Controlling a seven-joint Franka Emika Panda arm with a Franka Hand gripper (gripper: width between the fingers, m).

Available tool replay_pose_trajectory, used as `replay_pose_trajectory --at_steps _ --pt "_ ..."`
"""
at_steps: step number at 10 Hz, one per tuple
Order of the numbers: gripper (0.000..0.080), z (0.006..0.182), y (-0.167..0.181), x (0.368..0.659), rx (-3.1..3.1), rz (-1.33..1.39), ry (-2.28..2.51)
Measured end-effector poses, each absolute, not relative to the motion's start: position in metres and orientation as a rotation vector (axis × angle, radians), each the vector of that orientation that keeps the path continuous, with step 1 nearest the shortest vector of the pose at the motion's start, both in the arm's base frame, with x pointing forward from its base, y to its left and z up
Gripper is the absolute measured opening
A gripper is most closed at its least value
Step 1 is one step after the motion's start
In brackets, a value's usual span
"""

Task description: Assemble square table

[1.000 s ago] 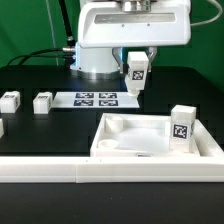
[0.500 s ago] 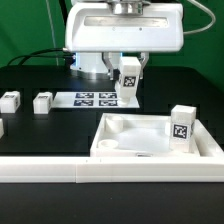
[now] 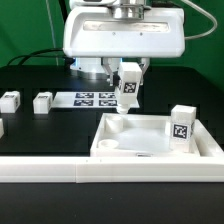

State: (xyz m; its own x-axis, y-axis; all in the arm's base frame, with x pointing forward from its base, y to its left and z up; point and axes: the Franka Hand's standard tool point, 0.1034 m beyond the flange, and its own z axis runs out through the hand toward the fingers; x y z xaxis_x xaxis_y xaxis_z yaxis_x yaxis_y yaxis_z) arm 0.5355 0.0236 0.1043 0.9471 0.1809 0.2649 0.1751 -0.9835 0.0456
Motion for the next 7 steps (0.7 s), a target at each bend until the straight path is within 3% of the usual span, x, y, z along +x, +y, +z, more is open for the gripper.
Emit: replay_pose_trajectory --at_steps 3,7 --pt "0.0288 0.104 0.023 0.536 3.079 0.421 0.281" --pt "0.0288 0.102 0.014 0.561 3.135 0.324 0.166"
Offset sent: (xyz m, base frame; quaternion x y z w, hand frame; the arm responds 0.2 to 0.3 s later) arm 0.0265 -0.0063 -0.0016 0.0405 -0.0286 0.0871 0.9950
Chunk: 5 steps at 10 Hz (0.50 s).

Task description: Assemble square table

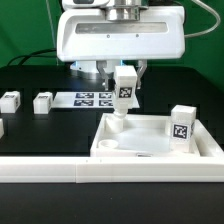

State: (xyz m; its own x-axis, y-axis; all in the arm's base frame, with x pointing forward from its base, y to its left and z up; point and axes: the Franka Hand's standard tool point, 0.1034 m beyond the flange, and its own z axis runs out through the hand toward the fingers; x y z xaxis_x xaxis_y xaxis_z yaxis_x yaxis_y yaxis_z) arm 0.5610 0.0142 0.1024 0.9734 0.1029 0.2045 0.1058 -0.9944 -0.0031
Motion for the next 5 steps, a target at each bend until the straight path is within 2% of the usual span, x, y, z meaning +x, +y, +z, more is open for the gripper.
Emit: replay_pose_trajectory --at_steps 2,5 --pt "0.0288 0.0993 0.0039 0.5734 -3.107 -0.285 -0.150" --pt "0.0288 0.0985 0.0021 0.5735 -3.111 -0.309 -0.149"
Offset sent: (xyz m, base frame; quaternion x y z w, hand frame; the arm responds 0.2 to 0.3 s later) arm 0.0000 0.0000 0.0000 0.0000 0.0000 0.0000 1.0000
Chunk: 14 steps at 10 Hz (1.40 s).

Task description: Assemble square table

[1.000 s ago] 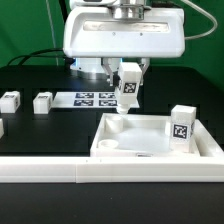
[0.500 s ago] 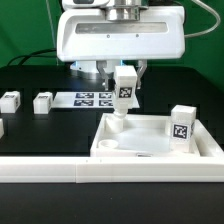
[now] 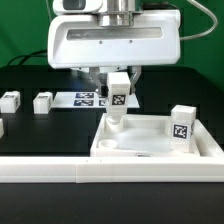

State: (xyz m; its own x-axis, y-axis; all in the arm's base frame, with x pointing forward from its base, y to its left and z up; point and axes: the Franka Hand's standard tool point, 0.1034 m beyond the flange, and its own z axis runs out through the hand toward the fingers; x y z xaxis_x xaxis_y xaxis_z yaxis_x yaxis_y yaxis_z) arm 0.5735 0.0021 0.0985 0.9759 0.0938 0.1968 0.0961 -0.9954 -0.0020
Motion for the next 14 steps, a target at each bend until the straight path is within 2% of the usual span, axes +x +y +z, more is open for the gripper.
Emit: replay_pose_trajectory --at_steps 1,4,7,11,14 --pt "0.0288 0.098 0.002 0.573 -3.111 -0.307 -0.149" --pt "0.0288 0.101 -0.017 0.582 -3.132 -0.602 -0.188" --pt "0.0288 0.100 -0.013 0.585 -3.128 -0.607 -0.196" --pt "0.0288 0.086 -0.008 0.602 -3.130 -0.726 -0.318" --pt "0.0288 0.084 -0.008 0.601 -3.130 -0.714 -0.315"
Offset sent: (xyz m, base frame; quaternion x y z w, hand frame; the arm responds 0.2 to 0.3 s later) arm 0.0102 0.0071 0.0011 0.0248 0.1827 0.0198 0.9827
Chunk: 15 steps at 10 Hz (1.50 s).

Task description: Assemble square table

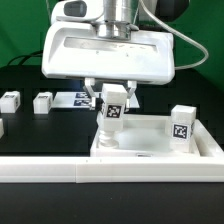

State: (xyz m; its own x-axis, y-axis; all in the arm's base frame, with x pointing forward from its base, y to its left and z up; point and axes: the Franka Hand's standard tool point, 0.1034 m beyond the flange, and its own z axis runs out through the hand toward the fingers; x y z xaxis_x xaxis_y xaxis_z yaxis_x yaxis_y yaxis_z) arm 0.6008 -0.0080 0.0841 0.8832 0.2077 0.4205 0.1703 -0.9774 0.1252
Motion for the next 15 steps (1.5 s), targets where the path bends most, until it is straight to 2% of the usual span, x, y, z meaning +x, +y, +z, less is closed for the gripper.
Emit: replay_pose_trajectory --at_steps 15 --pt "0.0288 0.068 -0.002 0.591 2.969 0.652 0.317"
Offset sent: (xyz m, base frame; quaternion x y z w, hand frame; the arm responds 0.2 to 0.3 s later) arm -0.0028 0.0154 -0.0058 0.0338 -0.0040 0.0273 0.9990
